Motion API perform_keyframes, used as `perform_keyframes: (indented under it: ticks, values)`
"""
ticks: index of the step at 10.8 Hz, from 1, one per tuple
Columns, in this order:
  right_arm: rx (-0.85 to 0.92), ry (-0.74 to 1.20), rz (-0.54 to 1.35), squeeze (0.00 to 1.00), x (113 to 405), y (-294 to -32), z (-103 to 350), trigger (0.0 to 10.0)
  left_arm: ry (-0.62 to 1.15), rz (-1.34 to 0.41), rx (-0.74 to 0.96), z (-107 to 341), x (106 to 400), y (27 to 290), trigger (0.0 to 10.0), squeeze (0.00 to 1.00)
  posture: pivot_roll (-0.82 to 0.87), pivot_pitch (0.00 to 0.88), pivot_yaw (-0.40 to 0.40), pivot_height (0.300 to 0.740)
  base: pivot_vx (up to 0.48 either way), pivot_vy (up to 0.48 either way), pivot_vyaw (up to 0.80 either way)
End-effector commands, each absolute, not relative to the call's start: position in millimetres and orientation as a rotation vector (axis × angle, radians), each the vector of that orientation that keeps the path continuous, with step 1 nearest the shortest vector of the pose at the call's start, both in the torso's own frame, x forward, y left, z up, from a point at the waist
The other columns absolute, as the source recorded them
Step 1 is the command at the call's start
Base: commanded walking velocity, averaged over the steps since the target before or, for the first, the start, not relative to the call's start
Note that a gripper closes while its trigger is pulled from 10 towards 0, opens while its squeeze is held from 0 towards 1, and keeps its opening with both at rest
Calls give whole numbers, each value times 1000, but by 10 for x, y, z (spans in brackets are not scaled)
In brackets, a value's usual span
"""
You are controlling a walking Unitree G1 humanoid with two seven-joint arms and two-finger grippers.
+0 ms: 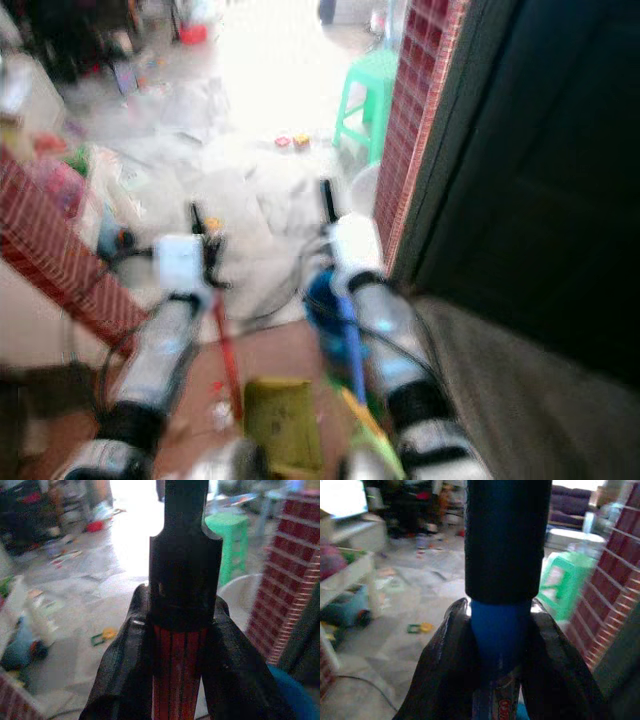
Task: Sweep floor
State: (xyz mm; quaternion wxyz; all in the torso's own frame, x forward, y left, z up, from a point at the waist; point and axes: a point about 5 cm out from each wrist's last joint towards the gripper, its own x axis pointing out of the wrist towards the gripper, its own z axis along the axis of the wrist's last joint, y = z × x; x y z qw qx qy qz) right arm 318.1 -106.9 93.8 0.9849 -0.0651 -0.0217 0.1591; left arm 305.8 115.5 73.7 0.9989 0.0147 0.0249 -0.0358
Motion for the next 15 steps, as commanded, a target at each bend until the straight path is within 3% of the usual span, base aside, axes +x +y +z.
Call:
perform_keyframes:
  ticks: [1, 5, 11, 15]
  values:
    - [-124, -80, 331, 0, 3202, -1013, 1017, 10000, 18, -75, 47, 819, 3101, 1181, 10000, 0, -85, 18, 32, 740, 0, 480, 0]
    - [-138, -86, 337, 0, 3208, -997, 1025, 10000, -41, -79, 63, 906, 3104, 1154, 10000, 0, -86, 18, 31, 740, 0, 0, 0]
    - [-158, -80, 322, 0, 3227, -1004, 1014, 10000, -33, -73, 82, 905, 3102, 1137, 10000, 0, -83, 23, 31, 740, 0, 0, 751]
    - [-188, -95, 277, 0, 3238, -1070, 1024, 10000, -102, -68, 42, 1147, 3161, 1124, 10000, 0, -83, 22, 35, 740, 0, 0, 125]
